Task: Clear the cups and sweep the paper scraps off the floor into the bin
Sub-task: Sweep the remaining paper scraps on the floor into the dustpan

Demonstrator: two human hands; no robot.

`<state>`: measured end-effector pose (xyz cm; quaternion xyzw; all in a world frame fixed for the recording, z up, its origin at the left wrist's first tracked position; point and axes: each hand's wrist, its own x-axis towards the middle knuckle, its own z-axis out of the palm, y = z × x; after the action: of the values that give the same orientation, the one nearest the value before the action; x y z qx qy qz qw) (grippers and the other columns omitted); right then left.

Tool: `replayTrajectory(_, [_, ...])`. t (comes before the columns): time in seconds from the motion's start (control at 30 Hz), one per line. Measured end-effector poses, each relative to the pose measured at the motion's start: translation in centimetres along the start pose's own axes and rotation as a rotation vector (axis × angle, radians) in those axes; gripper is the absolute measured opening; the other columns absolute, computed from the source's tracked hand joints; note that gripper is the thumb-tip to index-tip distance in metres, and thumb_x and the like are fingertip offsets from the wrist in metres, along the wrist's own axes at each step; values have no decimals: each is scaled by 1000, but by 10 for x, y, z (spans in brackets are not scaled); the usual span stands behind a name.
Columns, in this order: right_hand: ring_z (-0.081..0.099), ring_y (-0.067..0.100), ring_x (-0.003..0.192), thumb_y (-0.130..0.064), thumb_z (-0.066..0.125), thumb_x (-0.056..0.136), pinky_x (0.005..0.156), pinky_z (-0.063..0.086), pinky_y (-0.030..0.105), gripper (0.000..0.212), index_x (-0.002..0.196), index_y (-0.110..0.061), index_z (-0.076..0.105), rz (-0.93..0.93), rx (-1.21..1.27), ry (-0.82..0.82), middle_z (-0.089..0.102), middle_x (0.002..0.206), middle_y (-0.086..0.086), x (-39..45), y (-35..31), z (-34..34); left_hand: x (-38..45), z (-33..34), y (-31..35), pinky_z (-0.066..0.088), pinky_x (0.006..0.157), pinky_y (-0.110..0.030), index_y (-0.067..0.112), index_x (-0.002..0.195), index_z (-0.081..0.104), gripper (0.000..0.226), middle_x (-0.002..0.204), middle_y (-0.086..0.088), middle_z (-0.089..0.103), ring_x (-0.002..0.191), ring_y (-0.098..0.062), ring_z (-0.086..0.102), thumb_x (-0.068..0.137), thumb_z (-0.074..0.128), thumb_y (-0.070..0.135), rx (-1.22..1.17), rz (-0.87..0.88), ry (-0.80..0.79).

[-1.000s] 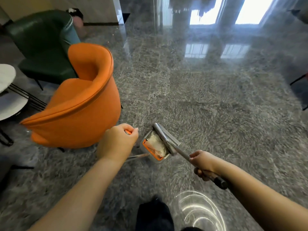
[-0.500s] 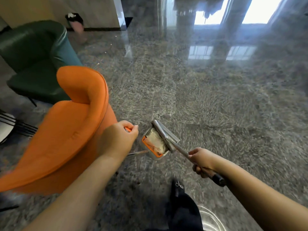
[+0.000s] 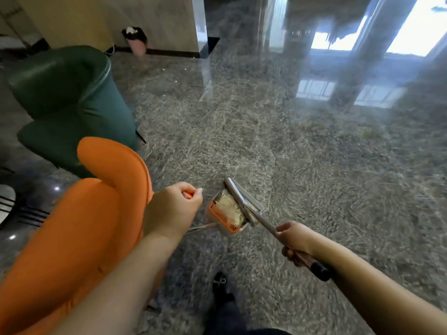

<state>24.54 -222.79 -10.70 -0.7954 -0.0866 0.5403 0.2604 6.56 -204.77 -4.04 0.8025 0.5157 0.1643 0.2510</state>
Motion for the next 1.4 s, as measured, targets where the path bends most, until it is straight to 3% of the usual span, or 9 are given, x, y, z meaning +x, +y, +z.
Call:
replayTrajectory(0.47, [37, 16, 43, -11, 33, 98, 42, 31, 18, 31, 126, -4, 43, 5, -32, -38, 42, 53, 8, 170, -231, -54, 283, 19, 25, 53, 74, -33, 27, 82, 72, 19, 84, 1, 74, 85, -28, 67, 84, 67, 46, -1, -63, -4])
replayTrajectory(0.83, [39, 17, 39, -9, 31, 95, 40, 34, 18, 17, 99, -12, 48, -83, -167, -145, 44, 50, 9, 350, -434, -112, 518, 45, 54, 50, 67, -31, 30, 78, 69, 20, 82, 4, 71, 77, -25, 61, 86, 65, 48, 40, -200, 50])
replayTrajectory(0.93, [39, 17, 40, -13, 33, 97, 40, 34, 18, 23, 106, -10, 54, -91, -194, -176, 44, 49, 8, 385, -491, -128, 576, 44, 61, 51, 68, -32, 32, 74, 65, 21, 77, 6, 69, 75, -24, 60, 86, 64, 48, 54, -252, 72])
replayTrajectory(1.13, [41, 17, 37, -11, 34, 97, 37, 36, 16, 29, 122, -4, 47, -123, -278, -191, 45, 50, 9, 440, -607, -145, 682, 36, 55, 53, 65, -34, 31, 74, 67, 22, 69, 11, 66, 71, -19, 61, 87, 63, 48, 21, -307, 146])
replayTrajectory(1.27, [42, 17, 35, -6, 35, 95, 35, 37, 17, 33, 124, 3, 48, -152, -307, -223, 47, 46, 8, 491, -679, -142, 761, 34, 41, 51, 62, -31, 31, 73, 66, 23, 65, 11, 64, 67, -15, 59, 87, 62, 49, 40, -329, 154])
replayTrajectory(1.4, [42, 18, 38, -7, 34, 94, 37, 36, 16, 32, 123, -3, 48, -127, -310, -232, 47, 48, 9, 545, -755, -133, 851, 30, 26, 53, 65, -33, 31, 73, 65, 24, 66, 11, 65, 69, -18, 61, 86, 61, 50, 47, -333, 143])
